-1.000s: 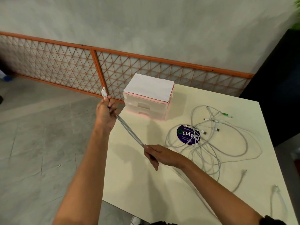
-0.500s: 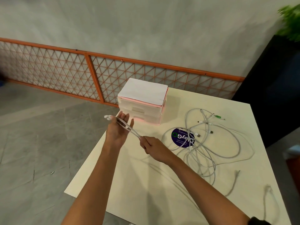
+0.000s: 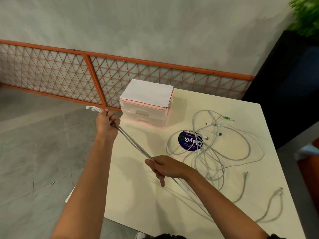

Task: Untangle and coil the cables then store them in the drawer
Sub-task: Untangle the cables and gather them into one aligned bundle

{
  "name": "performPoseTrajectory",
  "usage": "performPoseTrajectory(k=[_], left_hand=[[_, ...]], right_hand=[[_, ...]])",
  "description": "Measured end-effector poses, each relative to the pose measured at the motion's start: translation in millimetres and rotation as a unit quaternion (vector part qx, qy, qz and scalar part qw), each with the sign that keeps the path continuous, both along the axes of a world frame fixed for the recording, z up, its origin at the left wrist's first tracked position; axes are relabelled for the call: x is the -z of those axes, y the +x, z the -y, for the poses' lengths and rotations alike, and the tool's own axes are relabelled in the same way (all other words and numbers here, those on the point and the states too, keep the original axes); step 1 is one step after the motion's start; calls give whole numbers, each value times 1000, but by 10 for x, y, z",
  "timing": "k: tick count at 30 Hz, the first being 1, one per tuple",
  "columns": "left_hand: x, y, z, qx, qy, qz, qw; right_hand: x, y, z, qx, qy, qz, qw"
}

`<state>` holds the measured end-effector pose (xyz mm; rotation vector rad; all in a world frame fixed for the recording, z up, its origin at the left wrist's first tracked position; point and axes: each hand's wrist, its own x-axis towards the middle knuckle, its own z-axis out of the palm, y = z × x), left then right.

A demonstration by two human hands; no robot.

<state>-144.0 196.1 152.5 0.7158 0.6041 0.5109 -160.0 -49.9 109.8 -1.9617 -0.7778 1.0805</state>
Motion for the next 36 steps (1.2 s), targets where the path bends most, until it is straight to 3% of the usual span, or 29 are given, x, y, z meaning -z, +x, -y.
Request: performPoseTrajectory(k=[8, 16, 20, 27, 36], left_hand=[[207, -50, -55, -12, 63, -85, 994], [389, -43, 23, -18, 61, -115, 991], [472, -13, 37, -19, 61, -126, 990], [561, 62, 143, -10, 50, -132, 990], [674, 43, 44, -35, 68, -148, 986]], right_hand=[[173, -12, 460, 5, -68, -16, 998], [286, 39, 992, 22, -49, -134, 990], [233, 4, 1129, 0, -116, -111, 987], [190, 15, 1457, 92, -80, -150, 981], [189, 12, 2122, 101, -221, -97, 965]])
